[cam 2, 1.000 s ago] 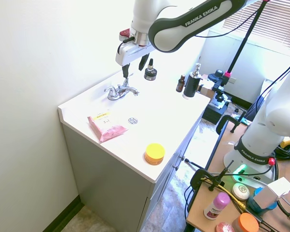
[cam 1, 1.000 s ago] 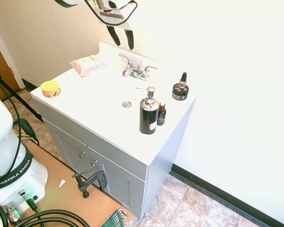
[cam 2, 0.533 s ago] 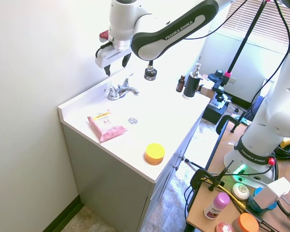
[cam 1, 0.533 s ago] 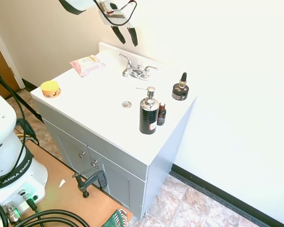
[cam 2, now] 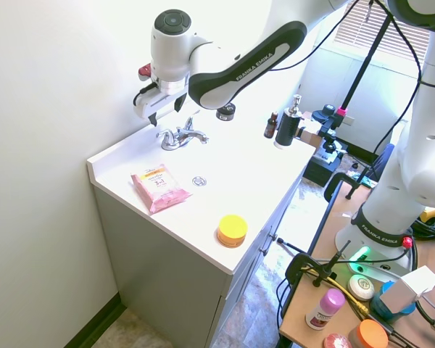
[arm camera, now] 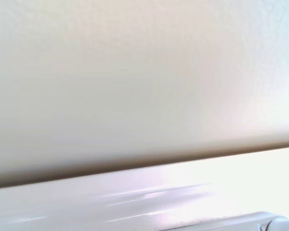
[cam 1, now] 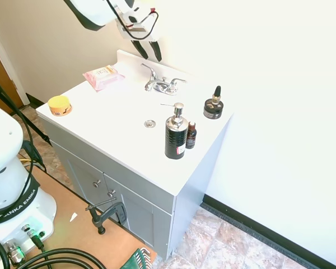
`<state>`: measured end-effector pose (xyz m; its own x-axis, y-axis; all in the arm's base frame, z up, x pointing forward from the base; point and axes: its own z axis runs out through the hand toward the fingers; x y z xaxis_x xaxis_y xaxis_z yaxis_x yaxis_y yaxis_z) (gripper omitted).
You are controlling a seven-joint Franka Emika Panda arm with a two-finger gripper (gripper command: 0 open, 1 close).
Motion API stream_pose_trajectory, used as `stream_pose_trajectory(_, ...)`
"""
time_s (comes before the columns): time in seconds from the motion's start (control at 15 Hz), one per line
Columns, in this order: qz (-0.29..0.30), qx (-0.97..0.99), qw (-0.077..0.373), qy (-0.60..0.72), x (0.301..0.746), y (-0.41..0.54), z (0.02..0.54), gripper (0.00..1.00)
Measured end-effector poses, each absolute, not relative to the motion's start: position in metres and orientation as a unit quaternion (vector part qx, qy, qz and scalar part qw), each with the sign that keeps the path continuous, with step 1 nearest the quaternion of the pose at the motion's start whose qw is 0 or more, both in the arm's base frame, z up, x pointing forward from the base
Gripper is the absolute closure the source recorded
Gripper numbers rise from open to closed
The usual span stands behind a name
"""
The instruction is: Turn on the hot water
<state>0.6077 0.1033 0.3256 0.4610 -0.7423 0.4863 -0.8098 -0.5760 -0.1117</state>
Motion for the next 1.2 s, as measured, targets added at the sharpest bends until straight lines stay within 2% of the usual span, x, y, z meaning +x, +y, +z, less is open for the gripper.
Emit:
stream_pose_trajectory(0.6, 0.233, 0.857, 0.083, -0.451, 0.603, 0.11, 0.298, 0.0)
stream_pose_trajectory(1.2, 0.187, 0.865, 0.122, -0.449, 0.564, 0.084, 0.294, 0.0)
